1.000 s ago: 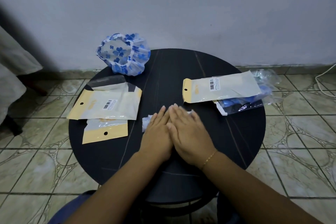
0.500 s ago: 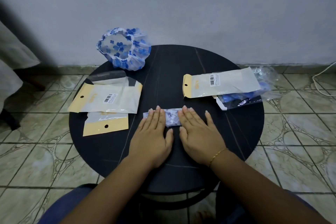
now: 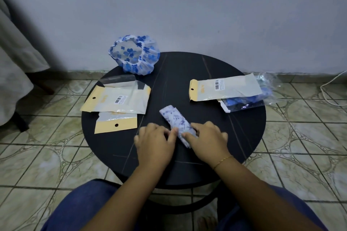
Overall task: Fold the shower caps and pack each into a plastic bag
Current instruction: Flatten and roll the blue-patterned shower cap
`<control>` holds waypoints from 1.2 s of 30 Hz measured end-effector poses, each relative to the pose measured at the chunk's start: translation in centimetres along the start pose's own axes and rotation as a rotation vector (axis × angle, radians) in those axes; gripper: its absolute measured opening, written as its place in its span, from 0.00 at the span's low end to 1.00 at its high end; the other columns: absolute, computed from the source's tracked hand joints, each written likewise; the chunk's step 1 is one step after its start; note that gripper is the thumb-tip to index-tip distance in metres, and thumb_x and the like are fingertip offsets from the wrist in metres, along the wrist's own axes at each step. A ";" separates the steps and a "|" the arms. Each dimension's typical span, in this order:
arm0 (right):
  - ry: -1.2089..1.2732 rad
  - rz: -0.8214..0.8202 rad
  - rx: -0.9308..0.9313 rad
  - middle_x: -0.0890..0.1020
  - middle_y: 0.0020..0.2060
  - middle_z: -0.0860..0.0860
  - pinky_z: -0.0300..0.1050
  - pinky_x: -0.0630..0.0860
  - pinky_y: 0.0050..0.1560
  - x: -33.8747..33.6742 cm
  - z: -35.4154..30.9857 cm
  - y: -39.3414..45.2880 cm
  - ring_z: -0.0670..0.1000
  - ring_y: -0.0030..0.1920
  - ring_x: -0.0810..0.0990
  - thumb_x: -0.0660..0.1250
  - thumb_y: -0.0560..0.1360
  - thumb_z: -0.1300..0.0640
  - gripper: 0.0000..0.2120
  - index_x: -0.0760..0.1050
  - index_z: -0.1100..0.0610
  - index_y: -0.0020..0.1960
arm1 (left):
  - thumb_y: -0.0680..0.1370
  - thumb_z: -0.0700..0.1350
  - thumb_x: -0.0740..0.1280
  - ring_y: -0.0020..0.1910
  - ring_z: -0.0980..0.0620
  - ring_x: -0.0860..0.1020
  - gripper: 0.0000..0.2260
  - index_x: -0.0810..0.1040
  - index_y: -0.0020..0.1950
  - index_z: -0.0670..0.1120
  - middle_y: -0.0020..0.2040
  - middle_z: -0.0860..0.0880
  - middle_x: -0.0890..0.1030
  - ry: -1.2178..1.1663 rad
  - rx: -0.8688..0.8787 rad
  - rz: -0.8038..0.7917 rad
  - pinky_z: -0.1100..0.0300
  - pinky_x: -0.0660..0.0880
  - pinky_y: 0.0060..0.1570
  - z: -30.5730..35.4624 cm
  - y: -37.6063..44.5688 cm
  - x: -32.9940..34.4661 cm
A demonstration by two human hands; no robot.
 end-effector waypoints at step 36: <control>1.495 -0.039 0.328 0.81 0.47 0.55 0.47 0.78 0.36 -0.1 -1.0 -0.8 0.55 0.42 0.80 0.63 0.77 0.63 0.15 0.72 0.58 0.63 | 0.73 0.43 0.65 0.52 0.50 0.76 0.04 0.78 0.46 0.46 0.55 0.51 0.77 -0.147 0.330 0.000 0.58 0.71 0.49 -1.1 3.1 -2.2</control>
Point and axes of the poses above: each hand's wrist, its own y-axis towards the middle knuckle, its own x-axis out of the palm, z = x × y, the point moved 7 cm from there along y, towards the middle knuckle
